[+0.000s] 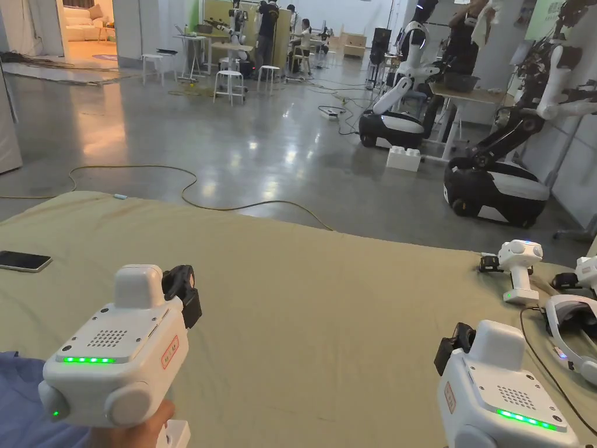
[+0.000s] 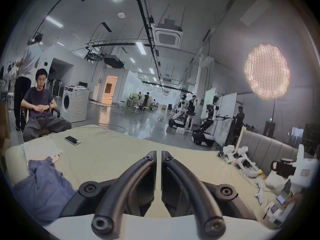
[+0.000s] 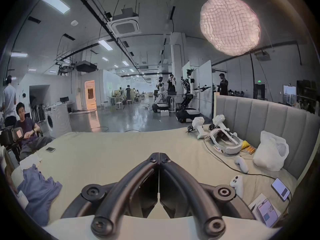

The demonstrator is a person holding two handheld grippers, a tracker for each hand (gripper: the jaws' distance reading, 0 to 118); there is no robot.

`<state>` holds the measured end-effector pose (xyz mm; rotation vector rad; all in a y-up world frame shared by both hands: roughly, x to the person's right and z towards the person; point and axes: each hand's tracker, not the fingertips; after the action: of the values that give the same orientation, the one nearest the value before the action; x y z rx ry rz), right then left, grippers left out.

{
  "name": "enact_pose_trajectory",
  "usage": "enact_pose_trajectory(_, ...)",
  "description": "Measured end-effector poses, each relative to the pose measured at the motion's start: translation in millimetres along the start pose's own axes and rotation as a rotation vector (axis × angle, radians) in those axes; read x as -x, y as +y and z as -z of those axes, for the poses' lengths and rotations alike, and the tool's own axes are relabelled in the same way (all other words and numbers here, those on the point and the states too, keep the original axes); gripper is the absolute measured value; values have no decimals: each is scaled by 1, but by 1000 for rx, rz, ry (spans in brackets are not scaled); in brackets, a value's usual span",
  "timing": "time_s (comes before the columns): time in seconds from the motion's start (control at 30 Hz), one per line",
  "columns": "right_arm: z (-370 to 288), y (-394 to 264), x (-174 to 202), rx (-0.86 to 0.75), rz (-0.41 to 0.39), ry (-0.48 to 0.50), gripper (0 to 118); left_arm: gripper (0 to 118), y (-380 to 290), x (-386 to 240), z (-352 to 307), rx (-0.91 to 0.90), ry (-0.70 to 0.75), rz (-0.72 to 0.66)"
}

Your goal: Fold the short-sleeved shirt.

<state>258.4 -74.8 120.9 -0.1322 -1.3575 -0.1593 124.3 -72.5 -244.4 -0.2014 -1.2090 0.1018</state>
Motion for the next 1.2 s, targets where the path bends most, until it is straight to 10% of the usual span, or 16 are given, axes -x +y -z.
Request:
enact_pose_trajectory(0.23,-4,5,15,-3,-36,28,0,6,3,20,-6,105,24,135)
enact_pose_trajectory(0.73,11,-27,72,87,-130,157,0,6,-34,236,-66,559,320,-80)
enact_pose_trajectory(0.8,13,-32,76,103,-122,164,0,20,-44,254,-65,604,332,-116)
enact_pose_trajectory(0.9,16,-38,80,127,-121,169,0,69,-65,277,-55,704,303,-209)
enact_pose_trajectory(1.2,19,-47,79,168,-148,154,0,70,-144,294,-27,959,357,-144)
